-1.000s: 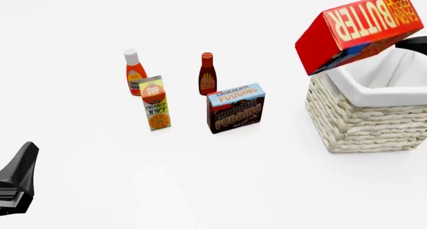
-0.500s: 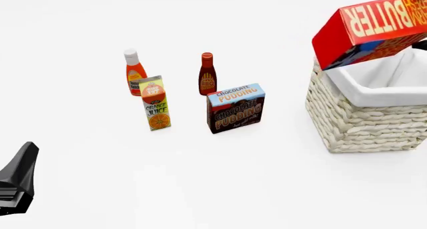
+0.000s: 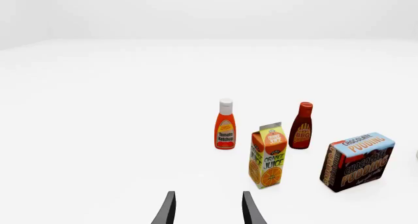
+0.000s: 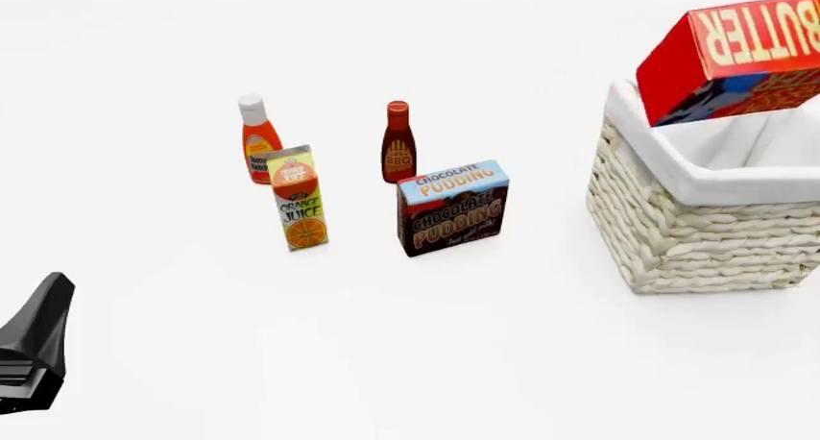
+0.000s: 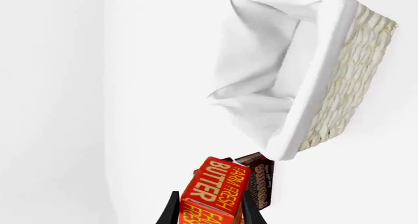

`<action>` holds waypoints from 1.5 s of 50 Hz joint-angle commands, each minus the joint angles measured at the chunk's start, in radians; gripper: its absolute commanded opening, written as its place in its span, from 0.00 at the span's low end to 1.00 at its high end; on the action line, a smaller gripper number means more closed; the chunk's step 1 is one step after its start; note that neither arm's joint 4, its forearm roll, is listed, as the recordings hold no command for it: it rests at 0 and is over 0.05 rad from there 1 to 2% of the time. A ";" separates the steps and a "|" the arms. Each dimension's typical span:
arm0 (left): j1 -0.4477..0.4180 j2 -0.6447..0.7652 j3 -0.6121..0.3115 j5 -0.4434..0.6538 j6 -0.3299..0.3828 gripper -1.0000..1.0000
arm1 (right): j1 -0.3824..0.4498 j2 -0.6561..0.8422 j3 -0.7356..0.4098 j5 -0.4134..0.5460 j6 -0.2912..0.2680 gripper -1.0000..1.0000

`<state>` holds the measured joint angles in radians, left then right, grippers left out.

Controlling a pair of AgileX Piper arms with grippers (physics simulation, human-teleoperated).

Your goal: Pick the butter and place it in the basket.

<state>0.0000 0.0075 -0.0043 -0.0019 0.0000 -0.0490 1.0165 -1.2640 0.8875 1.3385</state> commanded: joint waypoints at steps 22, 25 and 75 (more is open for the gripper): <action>0.000 0.000 0.000 0.000 0.000 1.00 | -0.145 0.096 -0.076 -0.054 -0.024 0.00; 0.000 0.000 0.000 0.000 0.000 1.00 | -0.161 0.114 -0.088 -0.063 -0.034 0.00; 0.000 0.000 0.000 0.000 0.000 1.00 | -0.202 0.233 -0.128 -0.124 -0.129 0.00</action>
<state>0.0000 0.0075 -0.0043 -0.0019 0.0000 -0.2433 1.2477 -1.3849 0.7816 1.1996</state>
